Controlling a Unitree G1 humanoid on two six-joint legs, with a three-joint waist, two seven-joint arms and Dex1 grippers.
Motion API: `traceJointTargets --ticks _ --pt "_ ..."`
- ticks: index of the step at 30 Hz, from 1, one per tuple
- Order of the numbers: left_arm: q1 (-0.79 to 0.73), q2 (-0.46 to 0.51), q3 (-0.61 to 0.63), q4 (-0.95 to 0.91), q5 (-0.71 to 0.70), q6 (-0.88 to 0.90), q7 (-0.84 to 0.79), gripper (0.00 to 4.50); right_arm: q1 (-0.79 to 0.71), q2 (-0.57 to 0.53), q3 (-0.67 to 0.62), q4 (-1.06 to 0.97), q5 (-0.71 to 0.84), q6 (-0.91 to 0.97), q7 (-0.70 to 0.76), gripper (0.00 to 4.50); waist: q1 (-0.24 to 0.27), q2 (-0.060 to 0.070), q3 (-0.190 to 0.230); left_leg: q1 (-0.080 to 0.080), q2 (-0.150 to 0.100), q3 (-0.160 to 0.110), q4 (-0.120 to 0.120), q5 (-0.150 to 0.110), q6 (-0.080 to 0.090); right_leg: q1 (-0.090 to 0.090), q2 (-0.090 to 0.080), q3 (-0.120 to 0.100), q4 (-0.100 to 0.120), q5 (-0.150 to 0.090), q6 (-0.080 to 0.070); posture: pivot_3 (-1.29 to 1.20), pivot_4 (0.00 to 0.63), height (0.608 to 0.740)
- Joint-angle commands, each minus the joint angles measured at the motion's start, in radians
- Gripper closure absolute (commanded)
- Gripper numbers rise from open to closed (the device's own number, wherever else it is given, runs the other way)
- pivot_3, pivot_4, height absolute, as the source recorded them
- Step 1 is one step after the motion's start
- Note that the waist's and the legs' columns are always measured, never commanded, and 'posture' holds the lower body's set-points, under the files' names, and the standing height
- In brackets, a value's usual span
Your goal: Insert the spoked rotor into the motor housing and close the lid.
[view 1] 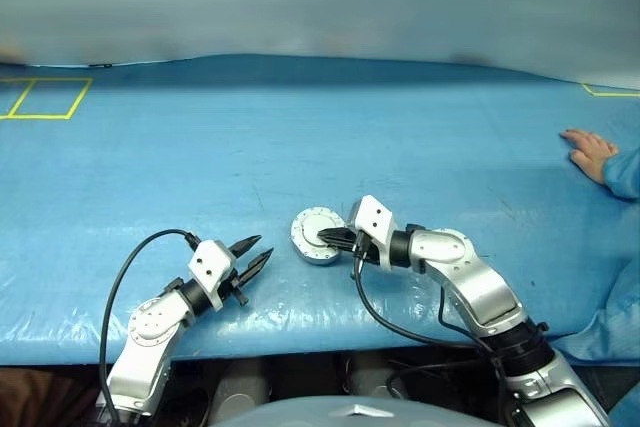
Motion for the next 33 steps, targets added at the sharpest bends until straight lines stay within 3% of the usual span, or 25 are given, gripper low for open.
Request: traceJointTargets --ticks 1,9,10,12,21,33 --pt "-0.015 -0.009 0.0 -0.035 -0.006 -0.007 0.005 2.88 0.028 0.011 -0.015 0.019 -0.019 -0.043 -0.033 4.48 0.0 0.0 0.0 0.0 0.0 0.0 0.0 0.0 0.0 0.0 0.0 0.0 0.0 0.0 0.0 0.0 0.15 0.74" --pt "-0.038 -0.02 -0.008 -0.033 0.003 0.007 0.015 2.88 0.031 0.074 -0.082 -0.018 0.076 -0.086 -0.044 4.48 -0.001 0.0 0.0 -0.001 0.0 0.0 0.0 0.0 0.0 -0.001 0.0 0.0 0.0 0.0 0.0 0.0 0.15 0.74" --pt "-0.044 -0.022 -0.009 -0.032 0.003 0.011 0.015 2.88 0.03 0.079 -0.083 -0.025 0.085 -0.084 -0.038 4.31 -0.001 0.0 0.0 -0.001 0.0 0.0 0.0 0.0 0.0 -0.001 0.0 0.0 0.0 0.001 -0.001 0.0 0.15 0.74" --pt "-0.052 -0.026 -0.013 -0.032 0.004 0.017 0.017 2.88 0.03 0.08 -0.079 -0.04 0.102 -0.084 -0.017 3.91 -0.001 0.0 0.0 -0.001 0.0 0.0 0.0 0.0 0.0 -0.001 0.0 0.0 0.0 0.001 -0.001 0.0 0.15 0.74" --pt "-0.051 -0.031 -0.024 -0.045 0.007 0.032 0.025 2.88 0.01 0.09 -0.067 -0.007 0.041 -0.131 -0.068 0.96 -0.001 0.0 0.0 -0.001 0.0 0.0 0.0 0.0 0.0 -0.001 0.0 0.0 0.0 0.001 0.0 0.0 0.15 0.74" --pt "-0.024 -0.022 -0.024 -0.069 0.011 0.047 0.025 2.88 0.028 0.114 -0.057 0.008 0.041 -0.123 -0.076 0.96 -0.002 0.0 0.0 -0.001 0.0 0.0 0.0 0.0 0.0 -0.001 0.0 0.0 0.0 0.001 -0.001 0.0 0.15 0.74"
